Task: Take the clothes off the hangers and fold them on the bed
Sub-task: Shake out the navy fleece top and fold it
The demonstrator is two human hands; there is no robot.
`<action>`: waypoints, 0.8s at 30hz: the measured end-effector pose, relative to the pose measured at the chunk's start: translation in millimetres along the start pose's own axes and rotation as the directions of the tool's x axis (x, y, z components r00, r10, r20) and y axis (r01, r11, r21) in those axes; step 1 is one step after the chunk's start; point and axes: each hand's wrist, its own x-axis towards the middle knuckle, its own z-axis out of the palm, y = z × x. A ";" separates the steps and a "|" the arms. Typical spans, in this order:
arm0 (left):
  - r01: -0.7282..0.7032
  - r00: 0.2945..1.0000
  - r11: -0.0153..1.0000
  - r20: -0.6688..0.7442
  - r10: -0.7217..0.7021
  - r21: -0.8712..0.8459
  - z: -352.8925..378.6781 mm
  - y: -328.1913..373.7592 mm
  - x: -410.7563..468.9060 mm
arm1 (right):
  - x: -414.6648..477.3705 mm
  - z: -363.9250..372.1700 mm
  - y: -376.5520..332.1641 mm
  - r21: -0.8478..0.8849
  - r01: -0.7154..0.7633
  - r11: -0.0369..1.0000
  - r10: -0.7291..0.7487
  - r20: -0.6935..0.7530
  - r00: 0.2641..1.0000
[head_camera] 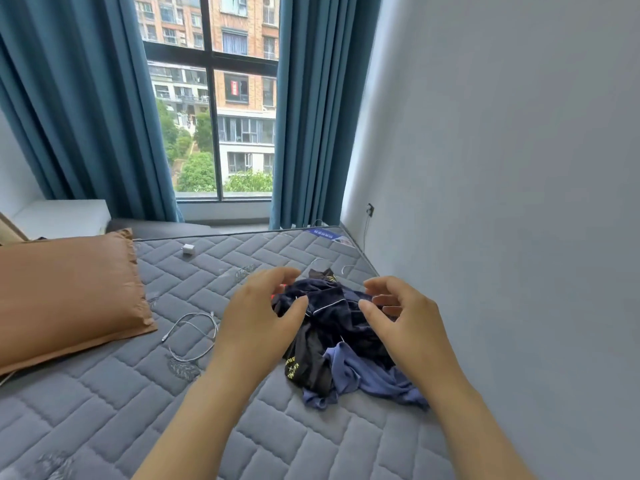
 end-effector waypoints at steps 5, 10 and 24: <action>0.067 0.998 0.998 0.019 -0.067 0.022 94.5 27.5 -0.3 | 37.9 -56.5 69.5 -0.030 0.014 0.999 -0.011 0.099 0.995; 0.168 0.985 0.983 0.023 -0.170 0.069 141.0 20.0 -15.1 | 43.4 -70.9 128.7 -0.016 -0.037 0.999 0.039 0.173 0.984; 0.321 0.932 0.940 0.138 -0.335 0.114 231.3 -26.9 -43.6 | 19.5 -72.2 252.0 -0.149 -0.152 0.977 0.194 0.333 0.923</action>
